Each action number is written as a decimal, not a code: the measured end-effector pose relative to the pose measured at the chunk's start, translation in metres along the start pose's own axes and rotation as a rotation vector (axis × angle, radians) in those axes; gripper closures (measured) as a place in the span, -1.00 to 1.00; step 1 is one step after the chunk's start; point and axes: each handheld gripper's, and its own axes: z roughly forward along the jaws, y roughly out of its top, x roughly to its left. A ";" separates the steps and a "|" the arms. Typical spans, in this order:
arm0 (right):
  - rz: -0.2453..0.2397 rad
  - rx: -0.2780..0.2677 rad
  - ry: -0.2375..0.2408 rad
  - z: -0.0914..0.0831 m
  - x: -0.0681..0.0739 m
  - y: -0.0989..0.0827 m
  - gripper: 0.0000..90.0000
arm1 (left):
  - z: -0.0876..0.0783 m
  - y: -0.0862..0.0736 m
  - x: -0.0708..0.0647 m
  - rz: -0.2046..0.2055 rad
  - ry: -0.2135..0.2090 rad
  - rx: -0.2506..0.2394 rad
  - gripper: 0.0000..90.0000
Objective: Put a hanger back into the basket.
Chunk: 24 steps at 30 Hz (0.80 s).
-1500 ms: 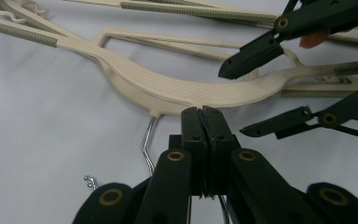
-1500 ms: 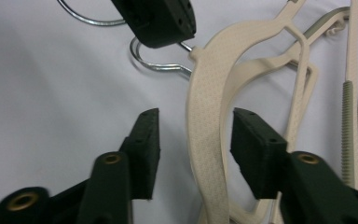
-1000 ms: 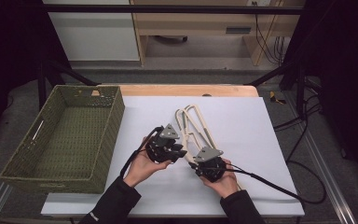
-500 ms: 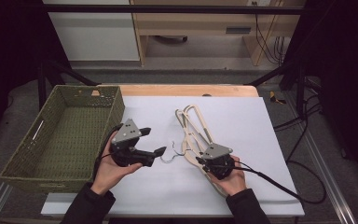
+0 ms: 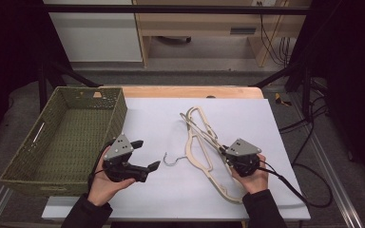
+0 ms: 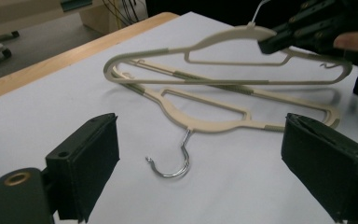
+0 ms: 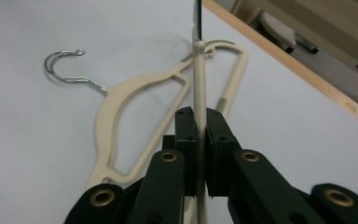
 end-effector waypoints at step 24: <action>-0.008 -0.111 0.523 -0.012 0.048 0.033 0.92 | 0.022 -0.003 -0.021 0.120 -0.071 0.095 -0.60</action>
